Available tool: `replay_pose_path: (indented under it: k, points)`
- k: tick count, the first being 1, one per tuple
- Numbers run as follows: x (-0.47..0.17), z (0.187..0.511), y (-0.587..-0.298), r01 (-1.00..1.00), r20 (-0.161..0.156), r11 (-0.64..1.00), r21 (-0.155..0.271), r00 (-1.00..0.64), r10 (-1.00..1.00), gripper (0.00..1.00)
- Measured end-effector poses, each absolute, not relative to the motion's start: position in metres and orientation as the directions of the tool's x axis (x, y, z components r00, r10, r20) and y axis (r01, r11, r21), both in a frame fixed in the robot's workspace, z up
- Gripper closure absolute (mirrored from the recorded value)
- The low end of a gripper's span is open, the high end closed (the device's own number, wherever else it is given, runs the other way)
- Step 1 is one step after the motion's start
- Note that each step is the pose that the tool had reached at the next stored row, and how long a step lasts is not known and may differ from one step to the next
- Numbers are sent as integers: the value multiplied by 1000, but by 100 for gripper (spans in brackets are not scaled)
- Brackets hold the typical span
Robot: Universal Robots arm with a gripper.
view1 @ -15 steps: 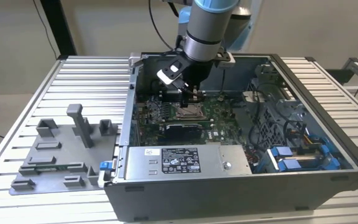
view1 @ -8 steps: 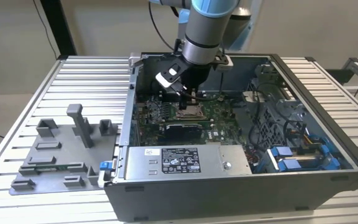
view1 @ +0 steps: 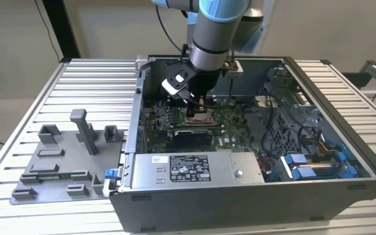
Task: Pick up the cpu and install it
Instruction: 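Install the second cpu locking lever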
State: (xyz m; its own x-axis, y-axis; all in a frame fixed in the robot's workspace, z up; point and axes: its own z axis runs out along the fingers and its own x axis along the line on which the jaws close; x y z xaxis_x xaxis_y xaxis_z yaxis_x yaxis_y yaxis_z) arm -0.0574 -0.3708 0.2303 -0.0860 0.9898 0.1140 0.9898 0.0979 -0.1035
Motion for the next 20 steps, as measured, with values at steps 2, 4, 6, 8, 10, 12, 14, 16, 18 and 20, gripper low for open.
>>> replay_pose_path:
  k: [2, 4, 6, 8, 10, 12, 14, 16, 18, 20]
  points:
    - [-58, 228, -372, 990, 114, 98, -104, -86, 990, 100]
    - [-58, 226, -373, 990, 114, 98, -104, -86, 990, 100]
    - [-58, 226, -373, 989, 115, 98, -107, -86, 990, 100]
    - [-59, 229, -374, 989, 122, 98, -107, -85, 989, 100]
    - [-59, 236, -374, 989, 124, 98, -107, -85, 989, 100]
    - [-58, 242, -374, 989, 124, 99, -107, -85, 989, 100]
    - [-59, 248, -375, 989, 125, 99, -107, -85, 989, 100]
    - [-59, 257, -375, 989, 125, 98, -107, -85, 989, 100]
    - [-59, 266, -375, 989, 125, 99, -107, -85, 989, 100]
    - [-58, 273, -376, 989, 125, 99, -107, -85, 989, 100]
